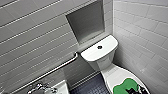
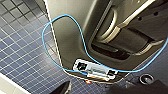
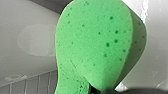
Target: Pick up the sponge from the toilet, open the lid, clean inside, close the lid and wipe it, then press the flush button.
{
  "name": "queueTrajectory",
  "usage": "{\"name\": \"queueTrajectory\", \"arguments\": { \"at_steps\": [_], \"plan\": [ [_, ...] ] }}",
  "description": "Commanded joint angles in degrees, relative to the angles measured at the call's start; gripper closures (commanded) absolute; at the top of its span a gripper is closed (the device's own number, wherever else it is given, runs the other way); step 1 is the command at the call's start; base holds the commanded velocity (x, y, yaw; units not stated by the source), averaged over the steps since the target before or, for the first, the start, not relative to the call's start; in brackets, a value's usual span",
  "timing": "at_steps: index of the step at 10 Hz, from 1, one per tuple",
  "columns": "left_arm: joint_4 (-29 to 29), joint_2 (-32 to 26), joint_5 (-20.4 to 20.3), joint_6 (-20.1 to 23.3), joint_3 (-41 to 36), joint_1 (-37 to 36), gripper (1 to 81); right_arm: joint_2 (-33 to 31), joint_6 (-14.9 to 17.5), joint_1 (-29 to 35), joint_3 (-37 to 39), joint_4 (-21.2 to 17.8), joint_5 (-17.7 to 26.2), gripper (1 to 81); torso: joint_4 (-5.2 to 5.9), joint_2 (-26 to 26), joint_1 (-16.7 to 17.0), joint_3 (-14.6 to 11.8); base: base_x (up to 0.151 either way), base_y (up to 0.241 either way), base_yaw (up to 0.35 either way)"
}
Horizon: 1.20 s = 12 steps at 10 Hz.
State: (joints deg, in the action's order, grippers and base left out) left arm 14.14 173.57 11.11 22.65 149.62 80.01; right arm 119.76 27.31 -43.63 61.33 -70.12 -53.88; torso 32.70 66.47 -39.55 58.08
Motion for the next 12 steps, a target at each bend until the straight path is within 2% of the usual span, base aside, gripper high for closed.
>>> {"name": "queueTrajectory", "arguments": {
  "at_steps": [1,4,6,8,10,11,12],
  "plan": [
    [-0.08,-2.08,5.51,0.29,0.59,0.72,1.0,2.96,8.46,15.89,22.8,-18.03,21.15,81.1,0.0,0.0,0.0,0.0,0.0,0.0,0.0],
    [0.19,-2.26,5.59,0.29,0.59,0.81,1.0,7.7,8.2,16.94,40.4,-20.67,30.31,81.1,0.0,0.0,0.0,0.0,0.0,0.0,0.0],
    [0.36,-2.35,5.59,0.29,0.59,0.9,1.0,8.33,7.5,16.34,44.83,-21.46,30.42,81.1,0.0,0.0,0.0,0.0,0.0,0.0,0.0],
    [0.45,-2.43,5.59,0.29,0.59,0.99,1.0,5.97,5.92,12.65,44.23,-20.68,30.68,81.1,0.0,0.0,0.0,0.0,0.0,0.0,0.0],
    [0.36,-2.17,5.59,0.29,0.59,1.07,1.0,1.92,5.22,6.41,37.64,-18.48,27.54,81.1,0.0,0.0,0.0,0.0,0.0,0.0,0.0],
    [0.36,-2.43,5.51,0.29,0.59,1.34,1.0,0.43,2.34,3.86,35.79,-16.29,24.97,81.1,0.0,0.0,0.0,0.0,0.0,0.0,0.0],
    [0.36,-2.87,5.51,0.29,0.59,1.52,1.0,-1.94,-2.67,1.4,34.03,-12.08,24.62,81.1,0.0,0.0,0.0,0.0,0.0,0.0,0.0]
  ]
}}
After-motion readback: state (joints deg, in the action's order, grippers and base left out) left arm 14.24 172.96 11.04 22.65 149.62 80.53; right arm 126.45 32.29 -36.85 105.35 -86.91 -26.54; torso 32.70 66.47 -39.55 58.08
